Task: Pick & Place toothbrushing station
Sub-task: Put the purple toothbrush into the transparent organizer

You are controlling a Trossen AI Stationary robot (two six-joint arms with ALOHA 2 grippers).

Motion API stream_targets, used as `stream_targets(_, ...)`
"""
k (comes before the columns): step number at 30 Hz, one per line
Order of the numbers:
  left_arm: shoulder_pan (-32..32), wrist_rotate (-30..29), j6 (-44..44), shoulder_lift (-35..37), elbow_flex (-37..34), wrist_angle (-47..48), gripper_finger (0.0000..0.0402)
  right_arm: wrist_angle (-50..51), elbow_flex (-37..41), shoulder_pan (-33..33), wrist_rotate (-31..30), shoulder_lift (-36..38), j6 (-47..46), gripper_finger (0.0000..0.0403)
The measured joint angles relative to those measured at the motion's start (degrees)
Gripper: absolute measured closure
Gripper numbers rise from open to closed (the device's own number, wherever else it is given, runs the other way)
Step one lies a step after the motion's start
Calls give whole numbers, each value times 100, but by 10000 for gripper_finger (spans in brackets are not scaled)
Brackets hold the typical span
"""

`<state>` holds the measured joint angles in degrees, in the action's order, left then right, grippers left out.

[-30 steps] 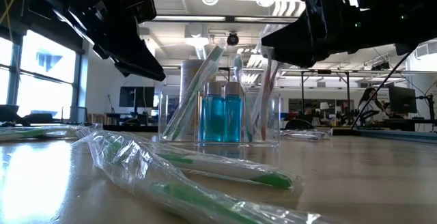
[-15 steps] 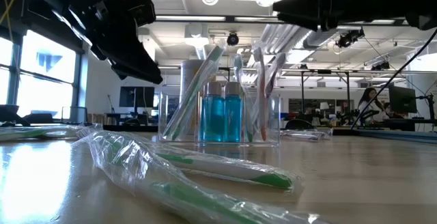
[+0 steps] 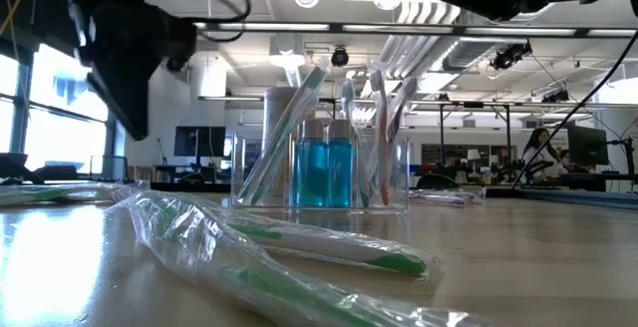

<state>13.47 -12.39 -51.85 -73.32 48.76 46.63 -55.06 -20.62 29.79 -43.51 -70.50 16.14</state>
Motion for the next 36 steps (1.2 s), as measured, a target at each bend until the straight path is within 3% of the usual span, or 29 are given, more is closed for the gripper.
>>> stream_targets(4,-305,-248,-451,0,29,975,291,57,0,102,-8,-9,-2,62)
stream_targets(7,-712,50,-515,-2,27,1087,291,55,0,99,-7,-9,-2,62)
stream_targets(13,-1752,795,123,-96,27,882,291,47,0,97,-8,-9,-4,62)
stream_targets(19,-2546,908,835,-315,23,994,291,80,0,97,-8,-9,-6,62)
stream_targets(36,-2708,840,1564,-1464,21,820,291,342,0,97,58,-9,-284,62)
